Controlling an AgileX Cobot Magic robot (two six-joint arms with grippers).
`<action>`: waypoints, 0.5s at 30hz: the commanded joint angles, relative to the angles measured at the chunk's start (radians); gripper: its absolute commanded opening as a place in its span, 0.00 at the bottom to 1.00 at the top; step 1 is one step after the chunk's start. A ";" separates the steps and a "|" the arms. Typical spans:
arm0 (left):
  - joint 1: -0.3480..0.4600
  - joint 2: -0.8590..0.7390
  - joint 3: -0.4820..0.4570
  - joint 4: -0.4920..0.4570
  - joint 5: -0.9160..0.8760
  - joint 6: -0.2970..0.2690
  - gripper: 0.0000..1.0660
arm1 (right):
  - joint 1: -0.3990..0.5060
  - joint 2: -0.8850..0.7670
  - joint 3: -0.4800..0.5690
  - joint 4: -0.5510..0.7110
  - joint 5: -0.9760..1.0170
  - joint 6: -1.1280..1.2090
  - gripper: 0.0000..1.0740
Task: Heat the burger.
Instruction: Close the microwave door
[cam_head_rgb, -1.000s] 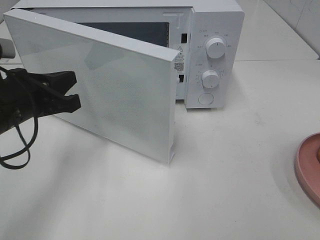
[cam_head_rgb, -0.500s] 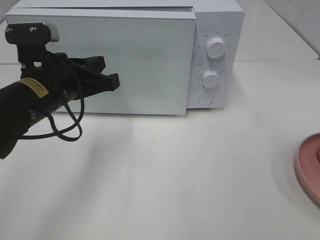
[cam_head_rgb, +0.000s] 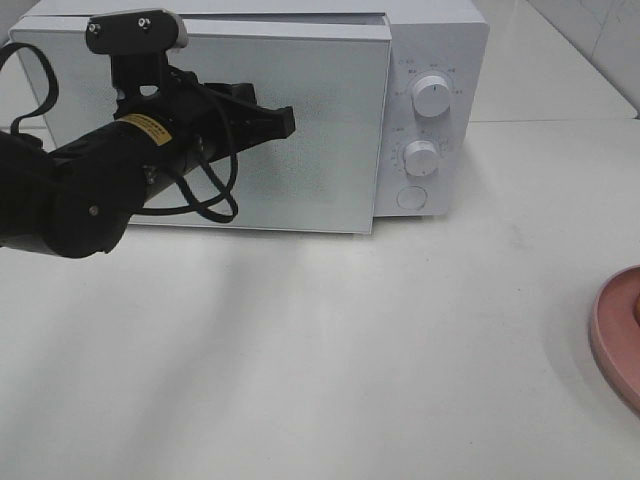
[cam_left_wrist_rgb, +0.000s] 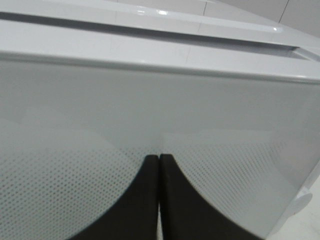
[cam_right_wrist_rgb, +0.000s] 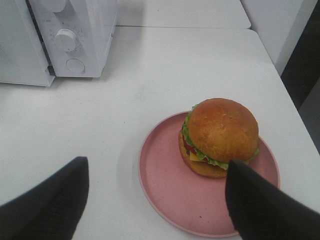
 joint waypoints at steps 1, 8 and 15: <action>-0.006 0.024 -0.051 -0.006 0.014 0.000 0.00 | -0.006 -0.027 0.003 0.001 -0.001 -0.014 0.70; -0.006 0.085 -0.145 -0.010 0.033 0.040 0.00 | -0.006 -0.027 0.003 0.001 -0.001 -0.014 0.70; 0.023 0.141 -0.230 -0.037 0.069 0.068 0.00 | -0.006 -0.027 0.003 0.001 -0.001 -0.014 0.70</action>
